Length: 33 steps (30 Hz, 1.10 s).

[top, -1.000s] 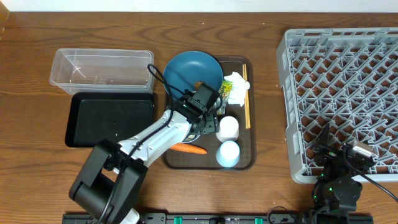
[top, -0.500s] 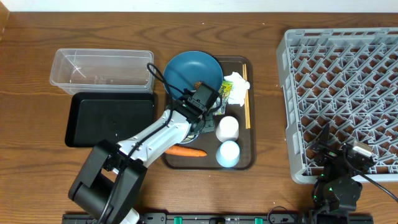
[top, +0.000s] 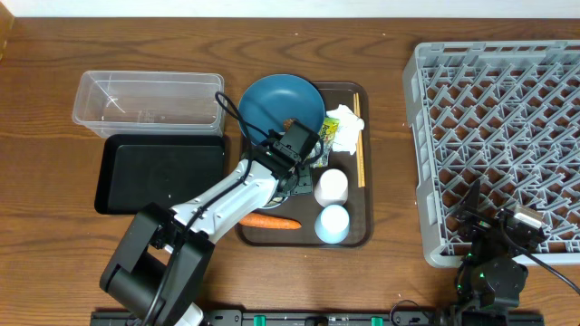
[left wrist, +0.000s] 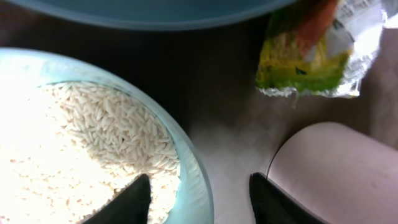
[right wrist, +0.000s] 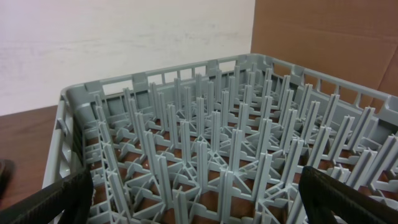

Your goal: Sort waste into correct bins and load items into the dishwasher rack

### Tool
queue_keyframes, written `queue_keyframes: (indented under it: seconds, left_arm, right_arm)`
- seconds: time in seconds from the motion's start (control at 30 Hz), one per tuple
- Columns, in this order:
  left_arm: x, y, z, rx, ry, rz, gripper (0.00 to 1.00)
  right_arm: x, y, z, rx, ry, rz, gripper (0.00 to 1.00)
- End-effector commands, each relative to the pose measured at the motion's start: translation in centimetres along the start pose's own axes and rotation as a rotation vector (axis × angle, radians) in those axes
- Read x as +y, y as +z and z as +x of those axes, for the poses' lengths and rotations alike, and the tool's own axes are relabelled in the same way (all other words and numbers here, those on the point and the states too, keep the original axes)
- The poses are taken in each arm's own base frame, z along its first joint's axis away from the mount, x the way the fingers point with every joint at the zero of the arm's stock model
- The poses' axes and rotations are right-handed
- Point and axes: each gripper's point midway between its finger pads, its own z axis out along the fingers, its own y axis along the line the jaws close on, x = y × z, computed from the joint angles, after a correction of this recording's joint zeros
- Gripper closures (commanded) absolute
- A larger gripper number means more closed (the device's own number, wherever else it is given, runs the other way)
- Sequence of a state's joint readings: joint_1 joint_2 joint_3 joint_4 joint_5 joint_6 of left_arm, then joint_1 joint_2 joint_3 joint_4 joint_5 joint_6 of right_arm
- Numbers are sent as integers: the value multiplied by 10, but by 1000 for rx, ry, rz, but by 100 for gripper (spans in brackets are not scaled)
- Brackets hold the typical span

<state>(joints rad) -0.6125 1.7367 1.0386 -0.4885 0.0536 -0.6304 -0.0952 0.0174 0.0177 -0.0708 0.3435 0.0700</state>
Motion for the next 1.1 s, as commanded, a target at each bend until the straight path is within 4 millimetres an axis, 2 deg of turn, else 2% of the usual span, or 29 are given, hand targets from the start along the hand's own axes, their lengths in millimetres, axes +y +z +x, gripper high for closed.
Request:
queue_keyframes:
  seconds: [0.0, 0.1, 0.2, 0.27, 0.33, 1.07]
  left_arm:
    - [0, -1, -2, -2, 5, -2, 57]
    - [0, -1, -2, -2, 5, -2, 64]
    - [0, -1, -2, -2, 5, -2, 76]
    - [0, -1, -2, -3, 5, -2, 89]
    - [0, -1, -2, -3, 5, -2, 93]
    - [-6, -5, -4, -4, 5, 25, 94]
  right_arm:
    - [1, -1, 0, 8, -6, -8, 1]
    - [1, -1, 0, 8, -6, -8, 1]
    - [1, -1, 0, 8, -6, -8, 1]
    - [1, -1, 0, 8, -6, -8, 1]
    - [1, -1, 0, 8, -6, -8, 1]
    - [1, -1, 0, 8, -6, -8, 1]
